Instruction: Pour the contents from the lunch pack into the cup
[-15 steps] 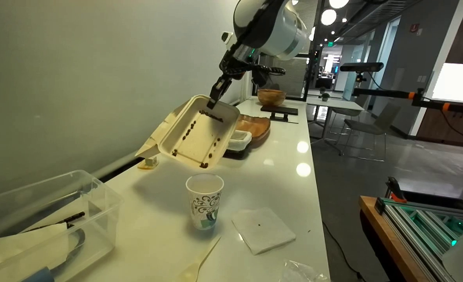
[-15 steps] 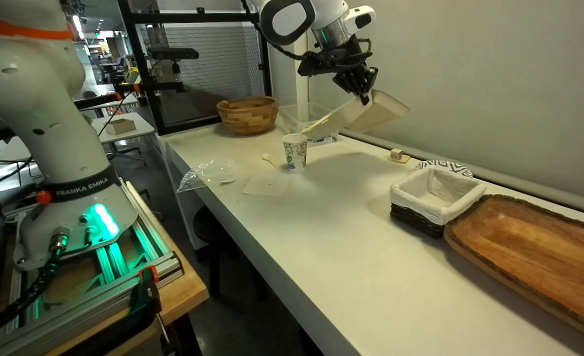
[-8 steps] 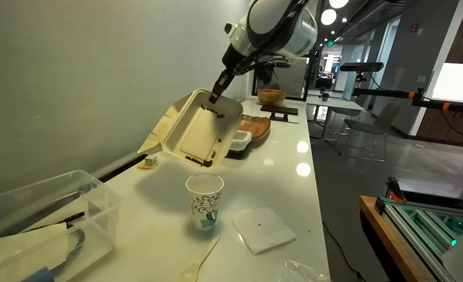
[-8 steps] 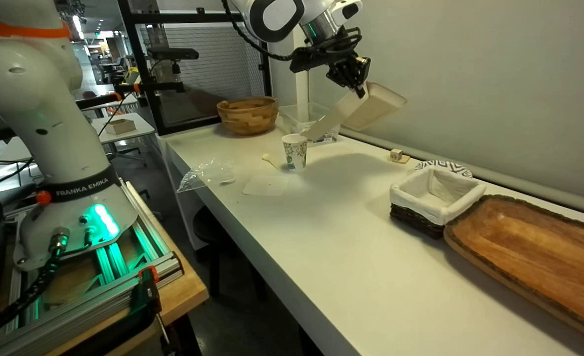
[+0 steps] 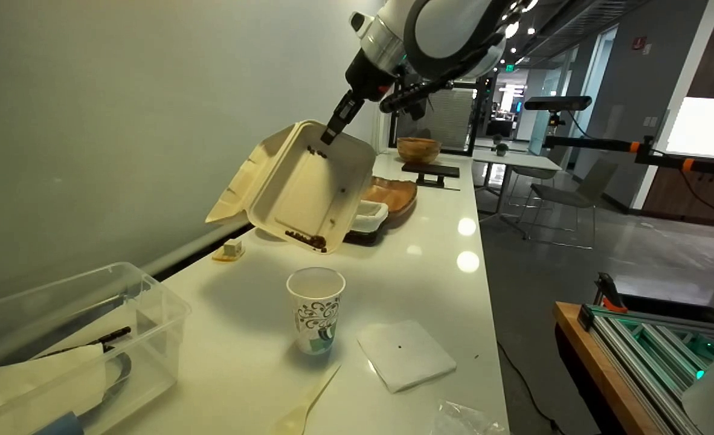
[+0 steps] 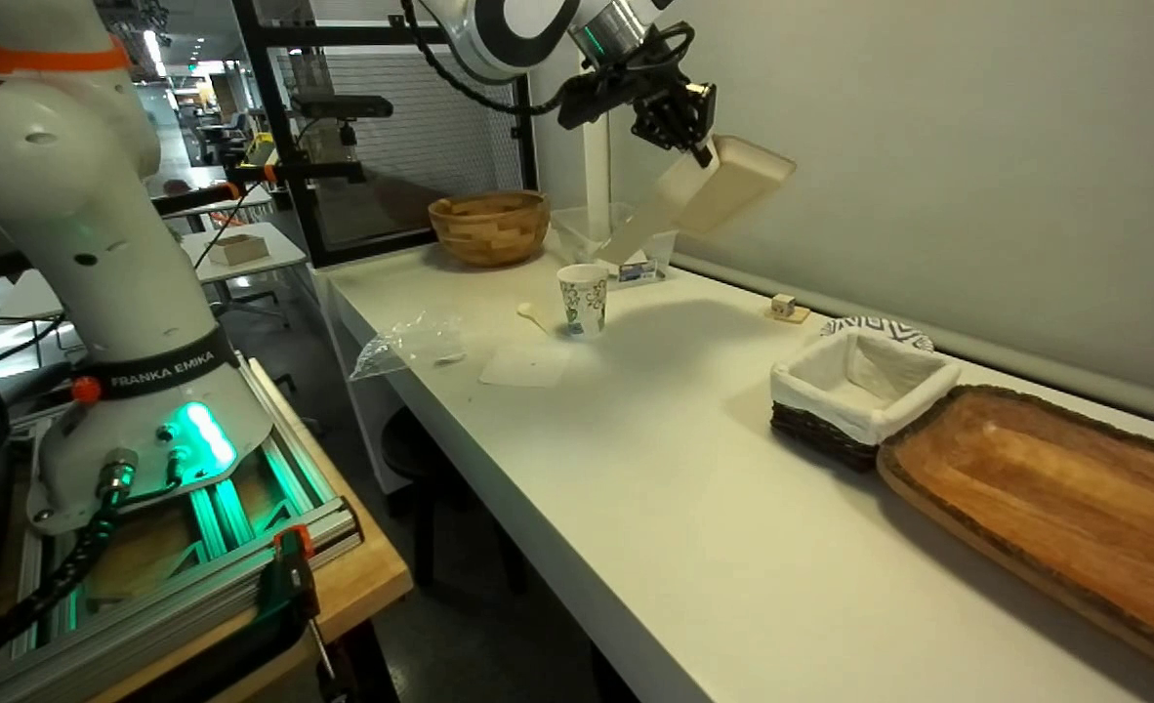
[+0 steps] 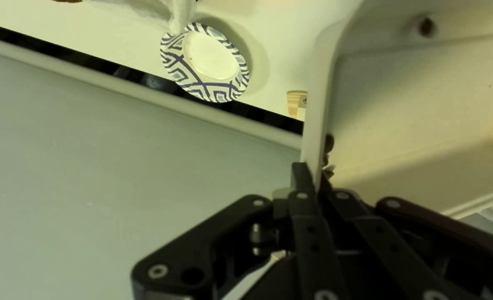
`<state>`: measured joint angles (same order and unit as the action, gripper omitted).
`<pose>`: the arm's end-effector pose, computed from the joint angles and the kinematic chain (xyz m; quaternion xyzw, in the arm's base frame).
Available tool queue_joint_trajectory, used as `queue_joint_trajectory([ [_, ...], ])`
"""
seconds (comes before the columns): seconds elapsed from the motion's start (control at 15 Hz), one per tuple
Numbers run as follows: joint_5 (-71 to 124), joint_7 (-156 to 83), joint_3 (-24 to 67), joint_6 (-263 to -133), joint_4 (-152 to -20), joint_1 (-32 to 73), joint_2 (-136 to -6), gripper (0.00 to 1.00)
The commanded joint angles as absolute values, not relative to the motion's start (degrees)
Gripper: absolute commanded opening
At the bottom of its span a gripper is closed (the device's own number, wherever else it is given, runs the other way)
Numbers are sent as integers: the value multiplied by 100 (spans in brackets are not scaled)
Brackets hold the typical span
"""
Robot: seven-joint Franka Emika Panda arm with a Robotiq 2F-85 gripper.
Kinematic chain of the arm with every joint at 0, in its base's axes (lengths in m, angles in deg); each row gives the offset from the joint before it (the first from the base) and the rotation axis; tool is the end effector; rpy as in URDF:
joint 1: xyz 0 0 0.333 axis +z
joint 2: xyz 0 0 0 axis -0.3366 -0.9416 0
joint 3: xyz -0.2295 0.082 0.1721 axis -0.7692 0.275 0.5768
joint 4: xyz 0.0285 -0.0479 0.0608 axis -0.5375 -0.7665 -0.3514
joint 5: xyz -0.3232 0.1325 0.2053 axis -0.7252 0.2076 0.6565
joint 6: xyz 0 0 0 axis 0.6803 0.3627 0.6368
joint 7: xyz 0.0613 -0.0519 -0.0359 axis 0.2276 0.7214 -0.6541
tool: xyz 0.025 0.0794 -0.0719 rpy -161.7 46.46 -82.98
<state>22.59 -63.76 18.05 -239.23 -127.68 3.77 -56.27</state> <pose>0.5219 -0.2142 0.3748 0.9380 0.0557 0.3026 0.1597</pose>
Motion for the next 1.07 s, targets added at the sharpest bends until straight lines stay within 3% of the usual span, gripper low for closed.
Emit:
queue_joint_trajectory([
  [0.0, 1390, -5685, 1695, -24248, -13025, 395, -5402, 1],
  [1.0, -1991, -2617, 1802, -24133, -12850, 253, -5118, 1],
])
